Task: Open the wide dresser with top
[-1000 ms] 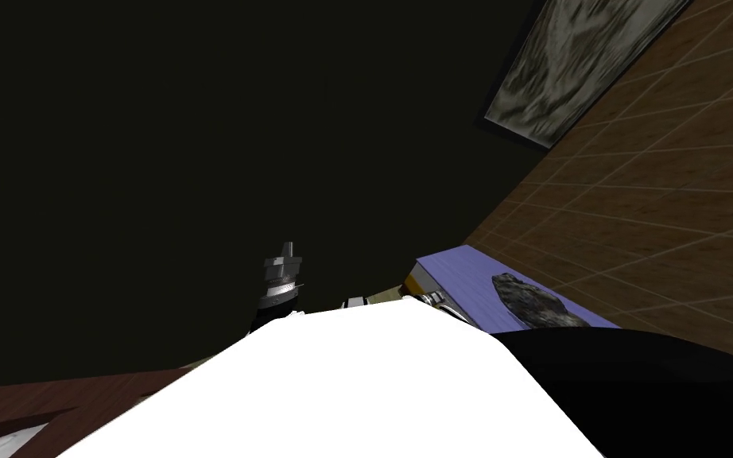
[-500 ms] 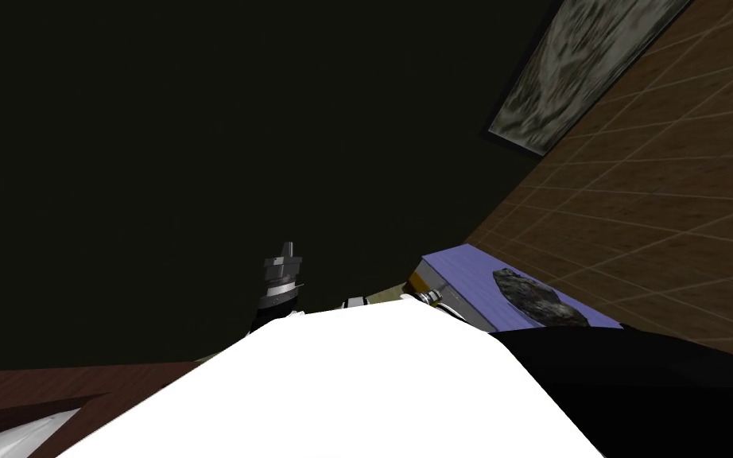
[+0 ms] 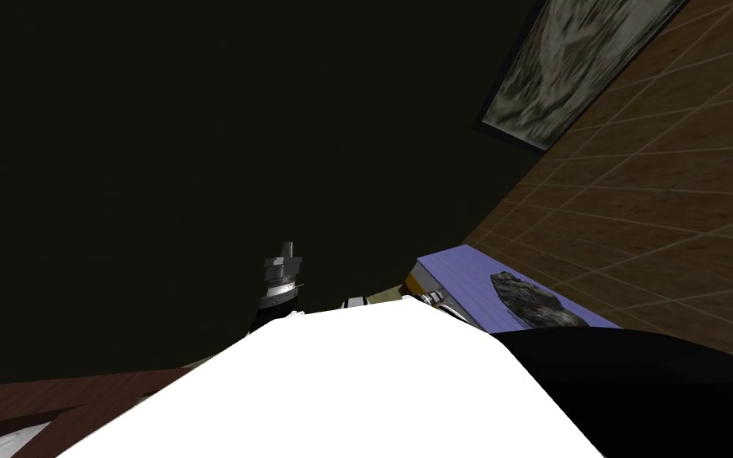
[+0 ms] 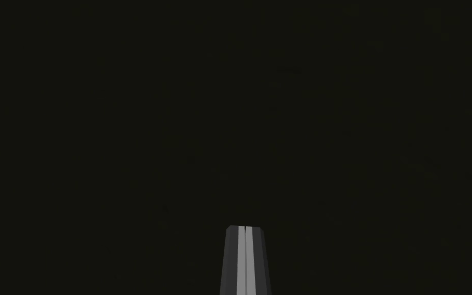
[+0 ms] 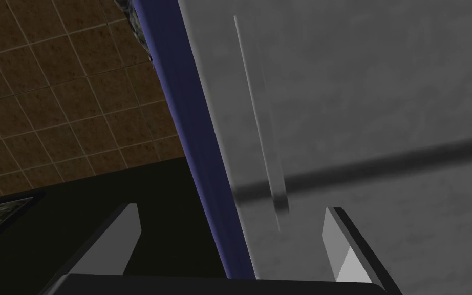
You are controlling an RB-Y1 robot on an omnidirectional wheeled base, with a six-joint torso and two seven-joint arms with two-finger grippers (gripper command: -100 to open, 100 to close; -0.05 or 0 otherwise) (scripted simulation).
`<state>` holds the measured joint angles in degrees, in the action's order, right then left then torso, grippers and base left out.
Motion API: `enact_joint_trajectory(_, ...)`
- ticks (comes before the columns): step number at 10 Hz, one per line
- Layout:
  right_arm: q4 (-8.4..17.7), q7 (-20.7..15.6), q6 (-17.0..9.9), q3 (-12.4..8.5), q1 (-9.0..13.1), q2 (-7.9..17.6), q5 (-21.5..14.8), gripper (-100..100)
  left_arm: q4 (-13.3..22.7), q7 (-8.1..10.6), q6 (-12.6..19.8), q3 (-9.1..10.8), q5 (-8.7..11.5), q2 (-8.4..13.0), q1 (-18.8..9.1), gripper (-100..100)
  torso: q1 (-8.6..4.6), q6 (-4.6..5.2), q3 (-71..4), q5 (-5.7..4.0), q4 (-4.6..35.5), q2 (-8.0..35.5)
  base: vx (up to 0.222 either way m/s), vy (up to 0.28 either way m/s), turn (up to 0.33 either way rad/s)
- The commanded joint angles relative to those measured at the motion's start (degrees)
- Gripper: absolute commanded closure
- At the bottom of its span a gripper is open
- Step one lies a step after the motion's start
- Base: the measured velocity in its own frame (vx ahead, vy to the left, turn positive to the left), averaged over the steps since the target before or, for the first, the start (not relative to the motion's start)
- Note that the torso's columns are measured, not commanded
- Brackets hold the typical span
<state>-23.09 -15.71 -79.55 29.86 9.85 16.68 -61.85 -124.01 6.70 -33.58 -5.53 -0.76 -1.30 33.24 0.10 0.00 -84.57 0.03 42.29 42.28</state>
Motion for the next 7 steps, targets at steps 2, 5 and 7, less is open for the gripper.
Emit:
enact_joint_trajectory(2,0.53,0.24,0.48,-0.05,0.16,0.16,0.14,-100,0.0,0.0,0.0,-0.01,0.0,-0.01,-0.01,0,-0.02,0.0,0.04,0.02,0.02,0.07,0.022,-0.095,0.007)
enact_joint_trajectory(5,0.34,-0.49,0.43,-0.14,0.77,-0.05,0.23,100,0.0,0.0,0.0,-0.03,0.0,-0.03,-0.01,0,0.38,0.02,0.07,0.24,0.12,0.2,-0.029,0.077,-0.001)
enact_joint_trajectory(7,0.08,-1.3,0.19,-0.23,1.36,-0.26,0.28,100,0.0,0.0,0.0,-0.03,0.0,-0.04,-0.02,0,0.88,0.13,0.08,0.78,0.31,0.48,-0.059,0.181,-0.01)
